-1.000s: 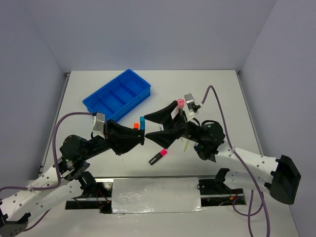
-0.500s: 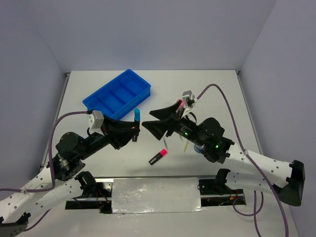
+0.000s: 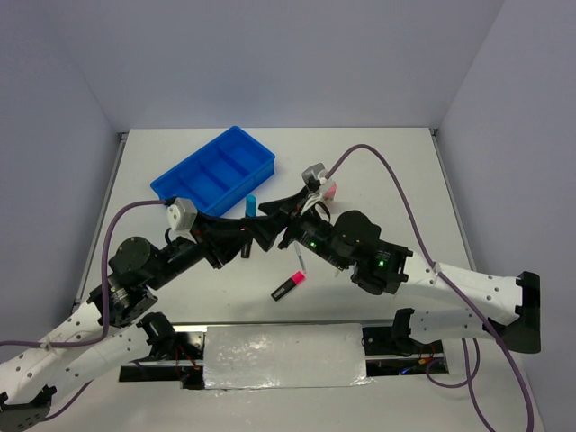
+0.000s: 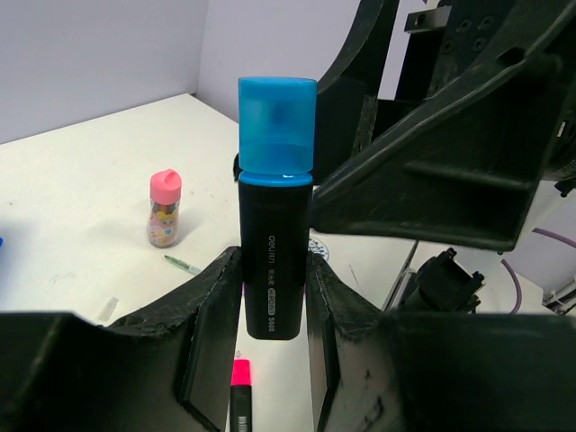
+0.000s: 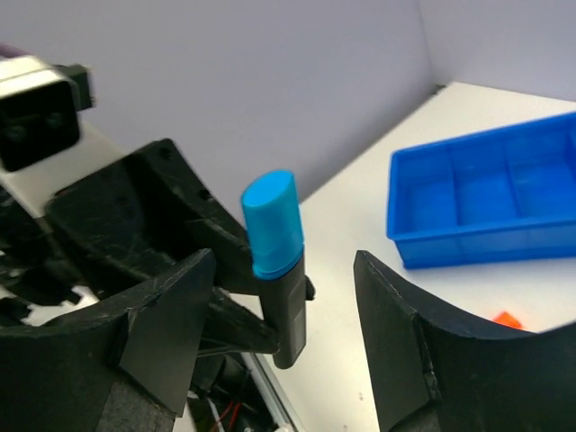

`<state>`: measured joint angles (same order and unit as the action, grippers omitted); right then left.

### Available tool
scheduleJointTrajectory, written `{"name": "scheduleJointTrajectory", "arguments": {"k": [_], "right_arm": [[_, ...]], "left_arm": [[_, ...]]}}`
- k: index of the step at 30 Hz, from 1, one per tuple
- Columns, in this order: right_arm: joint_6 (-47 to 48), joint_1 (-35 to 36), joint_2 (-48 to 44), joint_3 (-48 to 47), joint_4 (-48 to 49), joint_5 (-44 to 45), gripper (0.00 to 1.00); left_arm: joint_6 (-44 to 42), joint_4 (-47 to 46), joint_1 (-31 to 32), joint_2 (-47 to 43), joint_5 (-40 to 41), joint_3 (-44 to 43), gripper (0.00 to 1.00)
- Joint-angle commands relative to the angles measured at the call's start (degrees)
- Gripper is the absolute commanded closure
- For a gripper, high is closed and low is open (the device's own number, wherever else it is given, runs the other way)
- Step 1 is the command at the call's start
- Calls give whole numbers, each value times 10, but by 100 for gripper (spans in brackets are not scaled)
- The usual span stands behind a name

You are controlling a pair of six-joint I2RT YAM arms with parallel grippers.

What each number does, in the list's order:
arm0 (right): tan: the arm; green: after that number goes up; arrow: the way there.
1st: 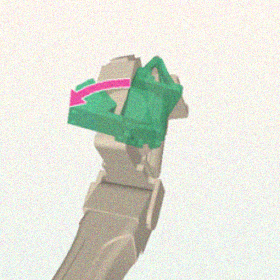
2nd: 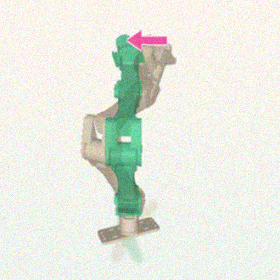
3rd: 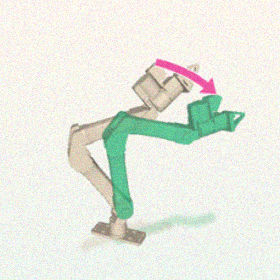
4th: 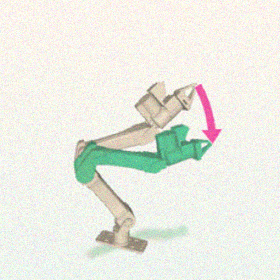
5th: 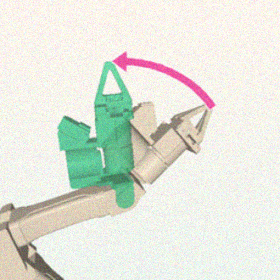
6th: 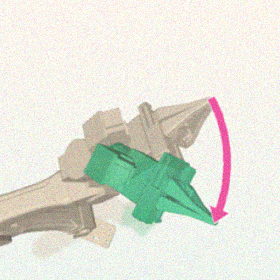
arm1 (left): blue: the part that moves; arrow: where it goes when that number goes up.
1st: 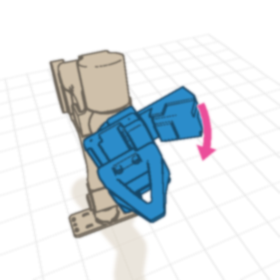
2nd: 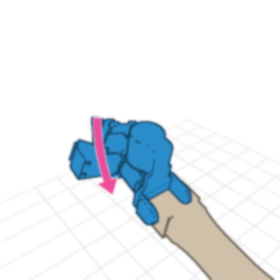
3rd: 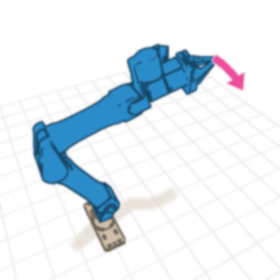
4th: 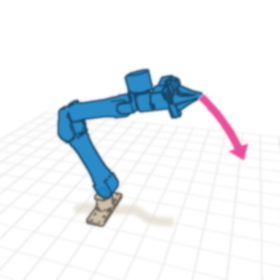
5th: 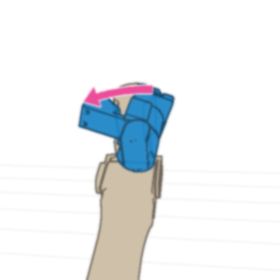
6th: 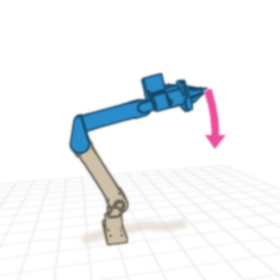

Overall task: Sort the stationery into containers
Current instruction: Close the pen cap on the pen.

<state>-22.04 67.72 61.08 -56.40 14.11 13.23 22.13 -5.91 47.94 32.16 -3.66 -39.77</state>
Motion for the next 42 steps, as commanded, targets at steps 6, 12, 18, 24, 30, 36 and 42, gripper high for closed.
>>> {"name": "scheduleJointTrajectory", "arguments": {"k": [6, 12, 18, 24, 30, 36, 42], "right_arm": [[17, 17, 22, -51, -29, 60, 42], [18, 23, 29, -56, -25, 60, 57], [14, 26, 46, -67, -28, 55, 64], [9, 26, 58, -77, -36, 61, 78], [6, 28, 56, -73, -30, 51, 100], [24, 28, 27, -49, 7, 7, 100], [58, 25, -1, -47, 12, -31, 100]], "left_arm": [[-23, -16, 1, 3, 14, -31, 100], [-24, -10, 1, 5, 17, -35, 100], [-24, -7, 1, 15, 16, -36, 100], [-25, -2, 1, 13, 22, -40, 100], [-25, 4, 2, 5, 30, -44, 93], [-24, 27, 1, 2, -14, -61, 52], [-20, 46, 1, -19, -74, -75, 25]]}}
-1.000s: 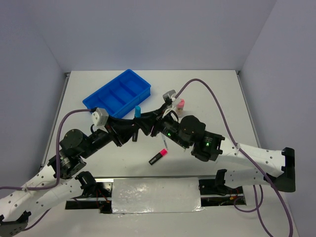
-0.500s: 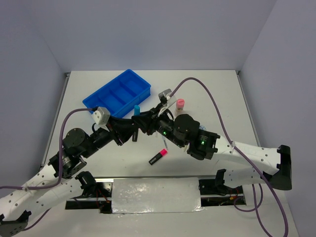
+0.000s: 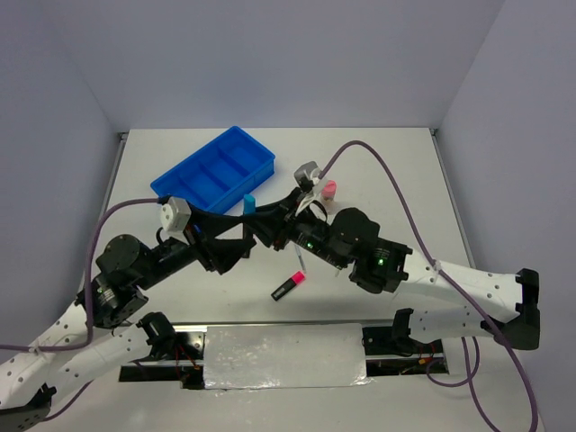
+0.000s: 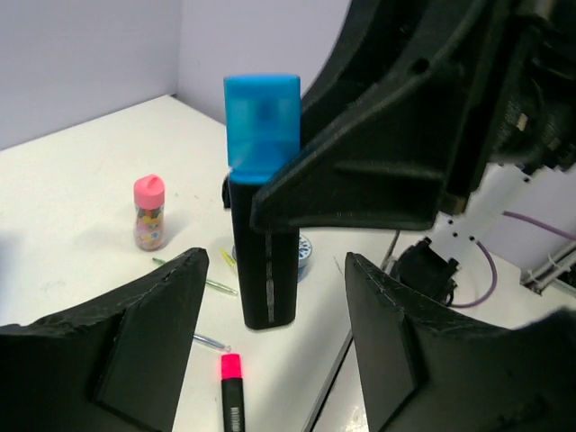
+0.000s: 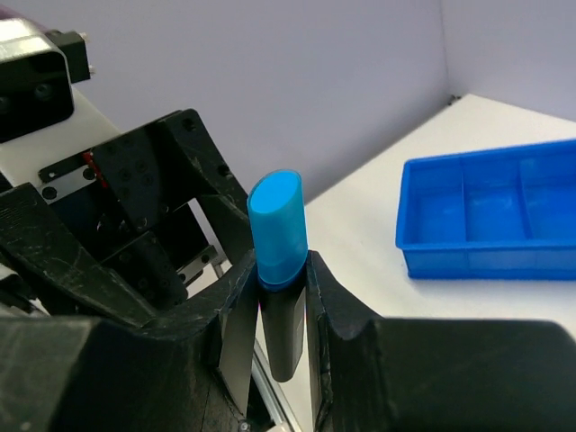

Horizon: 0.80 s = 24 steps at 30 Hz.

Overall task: Sort the stationery into containers
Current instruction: Close the pen cap on the pen.

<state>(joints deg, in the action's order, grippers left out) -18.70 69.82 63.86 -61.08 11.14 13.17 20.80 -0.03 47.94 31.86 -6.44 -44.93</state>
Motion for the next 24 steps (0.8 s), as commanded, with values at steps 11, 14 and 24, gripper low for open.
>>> {"name": "scheduleJointTrajectory", "arguments": {"k": [11, 14, 24], "right_arm": [[80, -16, -65, -18, 7, -185, 100], [89, -16, -75, -24, -1, -259, 100], [69, -16, -80, -8, 16, -353, 100]], "left_arm": [[-10, 30, 1, 10, -158, -57, 14], [-10, 23, 1, 26, -232, -62, 13], [10, -44, 1, 40, -278, -50, 35]]}}
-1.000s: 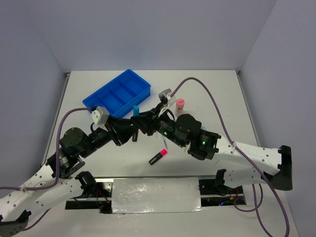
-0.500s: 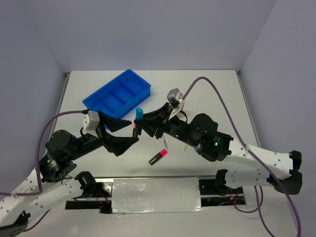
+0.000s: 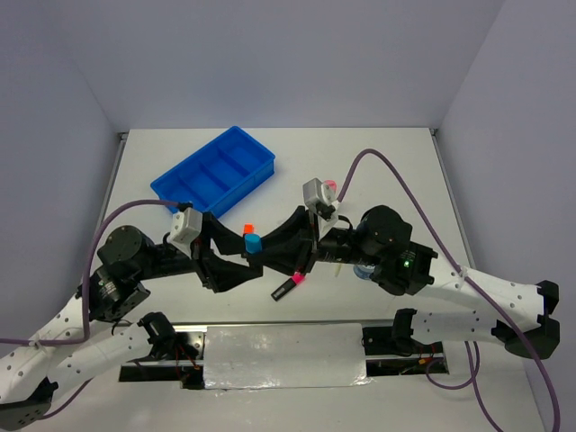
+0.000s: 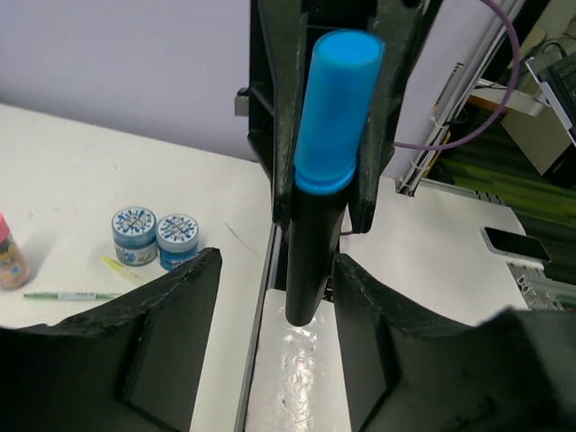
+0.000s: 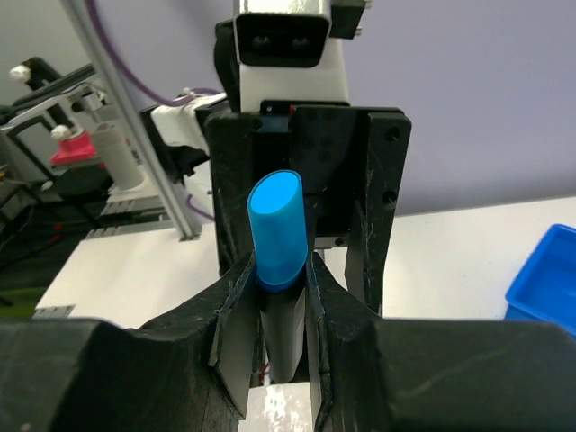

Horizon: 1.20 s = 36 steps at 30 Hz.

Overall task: Sort the stationery into containers
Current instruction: Close the pen cap on the pen.

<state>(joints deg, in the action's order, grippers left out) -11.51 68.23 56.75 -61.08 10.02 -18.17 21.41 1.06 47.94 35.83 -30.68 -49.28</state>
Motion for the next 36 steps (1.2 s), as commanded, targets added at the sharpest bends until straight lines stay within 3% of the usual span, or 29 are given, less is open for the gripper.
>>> {"name": "scheduleJointTrajectory", "arguments": {"k": [1, 20, 27, 32, 34, 35, 36], "right_arm": [[-4, 0, -7, -5, 30, -39, 100], [-12, -1, 15, -1, 62, -41, 100], [-11, -1, 11, 4, 68, -34, 100], [-8, -2, 7, 11, 68, -22, 100], [-8, -2, 5, 19, 70, -14, 75], [-6, -3, 4, 22, 69, -13, 69], [-5, -4, 2, 27, 69, -13, 52]], "left_arm": [[6, -58, 1, 0, -39, -6, 36], [39, -140, 1, 15, -90, 13, 60], [31, -128, 1, 12, -91, 15, 95], [22, -108, 1, 10, -70, 11, 100], [18, -91, 1, 10, -41, 7, 100], [14, -84, 1, 11, -33, 4, 100], [9, -71, 1, 9, -25, 1, 100]]}}
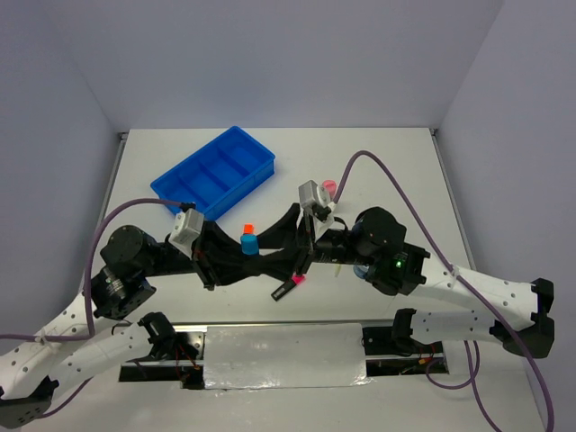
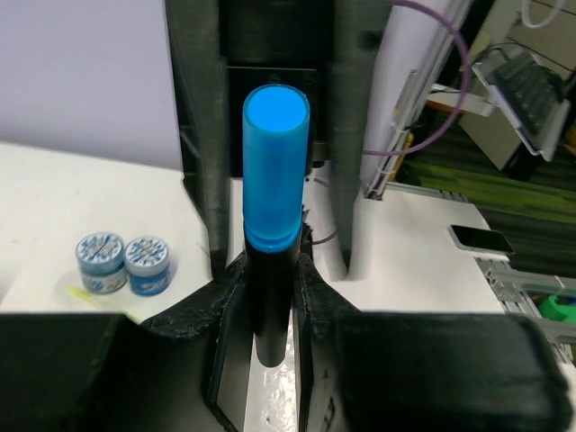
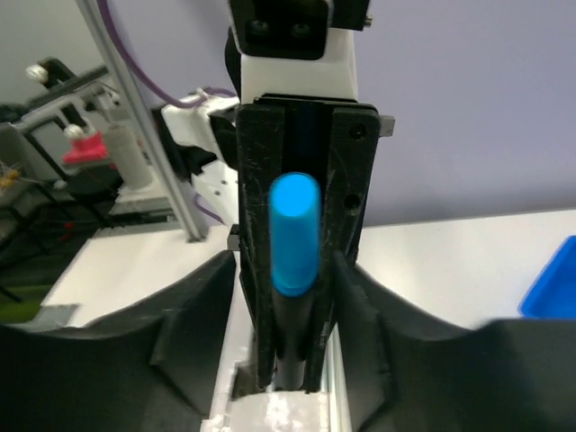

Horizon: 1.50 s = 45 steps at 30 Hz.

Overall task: Sort the stationery into containers
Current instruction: Close the pen cap on the pen.

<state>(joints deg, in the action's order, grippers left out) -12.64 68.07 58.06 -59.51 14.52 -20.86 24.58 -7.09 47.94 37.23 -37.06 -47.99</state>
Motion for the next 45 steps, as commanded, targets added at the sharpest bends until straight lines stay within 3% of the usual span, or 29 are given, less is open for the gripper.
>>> {"name": "scheduleJointTrajectory", "arguments": {"k": [1, 4, 8, 15, 22, 28, 37, 40, 43, 45], "right_arm": [[5, -2, -14, 15, 26, 14, 42], [4, -2, -21, 27, 32, 18, 34], [5, -4, -34, 41, 28, 26, 15], [6, -6, -66, 42, -27, 106, 10], [17, -8, -82, 6, -60, 100, 9], [23, -9, -56, -48, -80, 58, 9], [3, -10, 3, -105, -73, 68, 11], [4, -11, 22, -118, -78, 87, 14], [6, -13, 32, -119, -78, 78, 25], [7, -12, 31, -112, -72, 80, 27]], "left_arm": [[-23, 12, 1, -5, 50, -14, 100], [-25, 9, 1, -13, 59, -12, 100], [-30, 11, 0, -17, 63, -16, 100], [-33, -13, 0, -13, 18, -7, 100], [-31, -15, 1, -7, -3, 2, 100], [-37, 0, 1, 0, 3, 3, 100], [-47, 18, 1, 16, 15, -1, 100], [-46, 14, 1, 19, 14, 0, 100], [-50, 22, 1, 20, 26, -1, 100], [-52, 23, 1, 17, 29, 0, 100]]}}
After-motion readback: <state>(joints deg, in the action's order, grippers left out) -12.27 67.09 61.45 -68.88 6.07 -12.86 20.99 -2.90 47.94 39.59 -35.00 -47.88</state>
